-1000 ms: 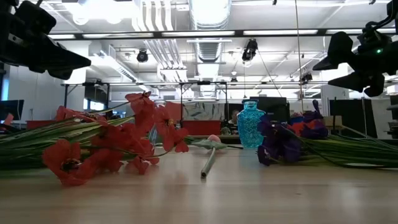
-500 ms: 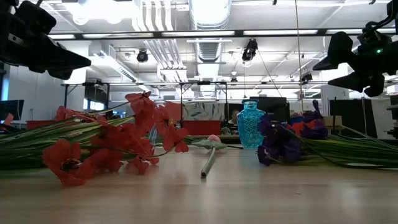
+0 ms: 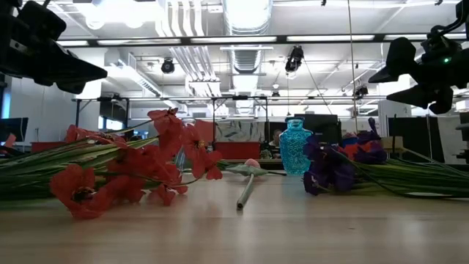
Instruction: Sort flowers into vase by color
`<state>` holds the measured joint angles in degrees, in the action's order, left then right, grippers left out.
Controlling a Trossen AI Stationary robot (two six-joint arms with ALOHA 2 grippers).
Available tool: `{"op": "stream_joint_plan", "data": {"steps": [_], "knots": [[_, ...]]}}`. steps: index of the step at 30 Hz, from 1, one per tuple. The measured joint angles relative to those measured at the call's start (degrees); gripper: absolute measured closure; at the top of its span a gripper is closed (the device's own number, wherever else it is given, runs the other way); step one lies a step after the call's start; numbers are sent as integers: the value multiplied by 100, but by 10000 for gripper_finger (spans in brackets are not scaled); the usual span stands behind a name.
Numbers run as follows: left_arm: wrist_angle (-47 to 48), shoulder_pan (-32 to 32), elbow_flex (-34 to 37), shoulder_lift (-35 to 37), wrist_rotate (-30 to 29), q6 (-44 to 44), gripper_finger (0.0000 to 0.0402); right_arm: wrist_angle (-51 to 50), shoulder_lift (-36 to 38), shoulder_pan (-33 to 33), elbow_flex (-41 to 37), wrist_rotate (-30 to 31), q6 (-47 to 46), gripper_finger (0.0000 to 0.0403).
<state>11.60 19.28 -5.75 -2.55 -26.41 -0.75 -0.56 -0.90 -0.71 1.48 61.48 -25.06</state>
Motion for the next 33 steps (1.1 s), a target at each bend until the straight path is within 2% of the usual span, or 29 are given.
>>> {"op": "stream_joint_plan", "data": {"steps": [10, 14, 17, 19, 21, 25, 27, 29, 33], "knots": [[0, -1, -1, 0, 0, 1, 402, 13, -1, -2, 0, -1, -2, 76], [0, 0, 0, 0, 0, -1, 402, 126, 1, -1, -10, -236, -383, 76], [-148, -1, 1, -4, 5, -195, 402, 255, -3, 0, -9, -1364, -542, 76], [-609, 5, 1, -1, 12, -1277, 402, 491, -1, -2, -17, -2449, -464, 76], [-1098, 1, 1, 0, -67, -2164, 402, 868, -43, -4, -18, -3285, -202, 76], [-2033, -3, 1, 0, -217, -2330, 402, 1252, -161, -21, 28, -4646, -97, 76], [-2469, -3, 1, 0, -219, -2335, 402, 1292, -294, -39, 132, -5066, -283, 76], [-2941, -3, 1, 0, -330, -2286, 402, 1281, -537, -132, 258, -5146, -448, 76], [-3543, 1, 1, 0, -1073, -2330, 402, 1284, -1279, -402, 578, -5098, -578, 76]]}}
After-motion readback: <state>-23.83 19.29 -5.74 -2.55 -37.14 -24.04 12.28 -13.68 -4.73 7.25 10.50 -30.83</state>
